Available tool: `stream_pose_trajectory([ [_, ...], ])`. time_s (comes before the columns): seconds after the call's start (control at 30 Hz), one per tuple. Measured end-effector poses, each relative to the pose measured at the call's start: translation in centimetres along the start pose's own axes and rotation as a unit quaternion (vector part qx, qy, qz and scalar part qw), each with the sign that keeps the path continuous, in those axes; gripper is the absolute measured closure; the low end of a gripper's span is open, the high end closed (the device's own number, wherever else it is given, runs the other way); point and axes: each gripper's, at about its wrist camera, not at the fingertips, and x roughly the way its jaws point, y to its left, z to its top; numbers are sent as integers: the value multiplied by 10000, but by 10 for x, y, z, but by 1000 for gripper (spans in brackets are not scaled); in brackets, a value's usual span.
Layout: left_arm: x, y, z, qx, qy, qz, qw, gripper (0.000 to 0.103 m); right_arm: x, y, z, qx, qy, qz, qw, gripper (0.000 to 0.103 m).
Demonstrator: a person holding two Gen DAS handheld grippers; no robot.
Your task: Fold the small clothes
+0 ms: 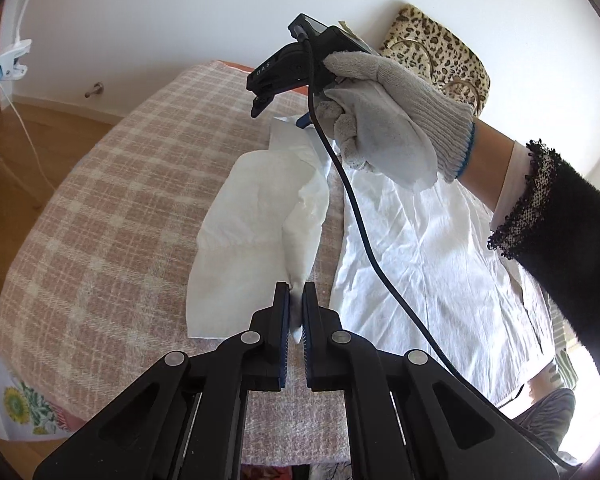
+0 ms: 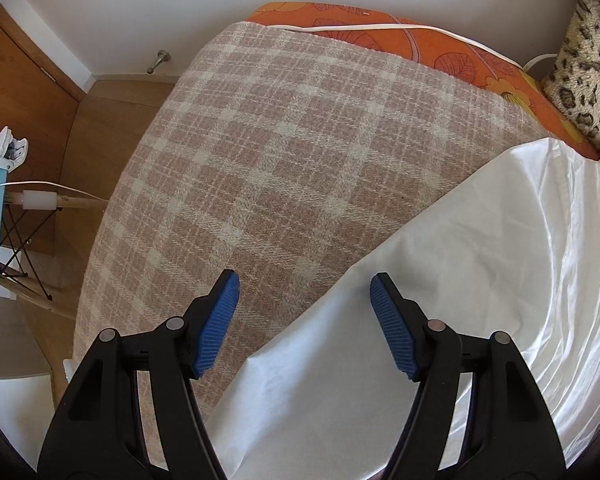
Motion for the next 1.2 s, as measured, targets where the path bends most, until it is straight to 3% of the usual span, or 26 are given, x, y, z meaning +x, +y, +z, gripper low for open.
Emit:
stream_pose_trajectory([
  [0.1, 3, -16, -13, 228, 118, 9, 9997, 99, 1, -9, -3, 13, 2, -72, 10000, 34],
  [0.13, 2, -21, -16, 339, 112, 37, 9994, 99, 0, -10, -4, -1, -32, -114, 9999, 41],
  [0.2, -1, -29, -18, 504, 35, 125, 9986, 99, -2, -13, -7, -34, -57, -306, 9995, 58],
  [0.27, -7, -31, -19, 447, -55, 96, 9989, 99, -6, -20, -10, 47, -12, -229, 9997, 91],
  [0.3, -10, -28, -19, 384, -85, 67, 9992, 99, -9, -26, -11, 137, 5, -101, 9999, 95],
  [0.5, -21, -25, -14, 259, -329, 65, 9991, 99, -39, -60, -11, 306, -338, 212, 9987, 100],
  [0.67, -16, -47, -13, 610, -369, 24, 9975, 99, -72, -74, -8, 457, -695, 329, 9960, 100],
  [0.9, -1, -82, -20, 1228, -232, -44, 9921, 99, -104, -124, -23, 759, -1003, 568, 9904, 100],
  [1.2, 18, -115, -49, 1918, 234, -214, 9809, 99, -87, -201, -73, 1166, -852, 598, 9877, 100],
])
